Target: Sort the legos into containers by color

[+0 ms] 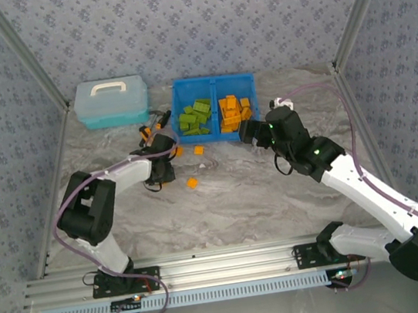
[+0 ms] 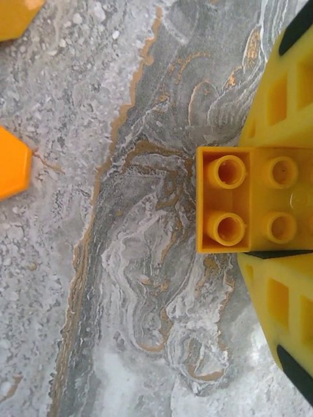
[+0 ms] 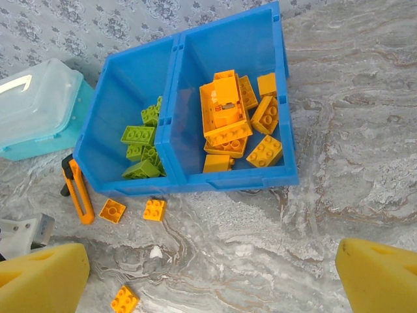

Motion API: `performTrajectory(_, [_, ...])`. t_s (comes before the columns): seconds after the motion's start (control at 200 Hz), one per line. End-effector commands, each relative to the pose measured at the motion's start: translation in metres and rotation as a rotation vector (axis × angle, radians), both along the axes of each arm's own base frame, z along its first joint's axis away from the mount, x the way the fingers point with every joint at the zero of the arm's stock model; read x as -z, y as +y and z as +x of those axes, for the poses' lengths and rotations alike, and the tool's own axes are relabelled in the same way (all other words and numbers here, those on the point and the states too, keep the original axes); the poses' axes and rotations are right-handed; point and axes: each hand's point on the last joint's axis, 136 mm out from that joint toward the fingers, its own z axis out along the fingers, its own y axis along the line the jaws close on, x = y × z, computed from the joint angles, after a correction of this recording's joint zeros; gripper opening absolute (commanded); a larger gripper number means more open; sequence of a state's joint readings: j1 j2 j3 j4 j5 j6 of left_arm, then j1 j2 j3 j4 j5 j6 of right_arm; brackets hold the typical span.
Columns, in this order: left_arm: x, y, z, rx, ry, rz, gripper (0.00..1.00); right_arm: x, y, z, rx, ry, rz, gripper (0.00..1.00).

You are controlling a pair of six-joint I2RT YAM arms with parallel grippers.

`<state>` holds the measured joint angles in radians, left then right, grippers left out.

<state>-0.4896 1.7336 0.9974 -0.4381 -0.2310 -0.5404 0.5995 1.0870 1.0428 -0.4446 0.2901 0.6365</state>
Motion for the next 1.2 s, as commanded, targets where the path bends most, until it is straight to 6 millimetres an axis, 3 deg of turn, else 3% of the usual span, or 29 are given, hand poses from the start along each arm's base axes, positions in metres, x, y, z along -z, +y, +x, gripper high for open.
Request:
performTrajectory(0.0, [-0.027, -0.014, 0.003, 0.011, -0.042, -0.108, 0.31, -0.005, -0.001, 0.001, 0.008, 0.001, 0.015, 1.00])
performTrajectory(0.155, [-0.102, -0.064, 0.020, 0.096, -0.184, -0.281, 0.30, -0.003, 0.001, 0.002, 0.008, 0.008, 0.024, 1.00])
performTrajectory(0.27, [-0.153, -0.113, 0.037, 0.190, -0.290, -0.325, 0.31, 0.002, 0.000, 0.000, 0.016, 0.016, 0.027, 1.00])
performTrajectory(0.465, [-0.203, -0.199, 0.083, 0.313, -0.419, -0.377, 0.31, 0.018, -0.011, -0.006, 0.049, 0.042, -0.009, 1.00])
performTrajectory(0.615, [-0.217, -0.243, 0.127, 0.329, -0.494, -0.367, 0.30, 0.036, -0.019, -0.015, 0.066, 0.075, -0.018, 1.00])
performTrajectory(0.879, [-0.179, -0.293, 0.183, 0.327, -0.535, -0.377, 0.31, 0.039, -0.030, -0.025, 0.078, 0.075, -0.018, 1.00])
performTrajectory(0.994, [-0.168, -0.306, 0.196, 0.343, -0.544, -0.379, 0.34, 0.036, -0.034, -0.025, 0.079, 0.069, -0.026, 1.00])
performTrajectory(1.064, [-0.164, -0.312, 0.198, 0.349, -0.544, -0.403, 0.42, 0.036, -0.035, -0.026, 0.083, 0.067, -0.025, 1.00])
performTrajectory(1.194, [-0.182, -0.316, 0.194, 0.355, -0.560, -0.439, 0.57, 0.034, -0.036, -0.026, 0.081, 0.067, -0.021, 1.00])
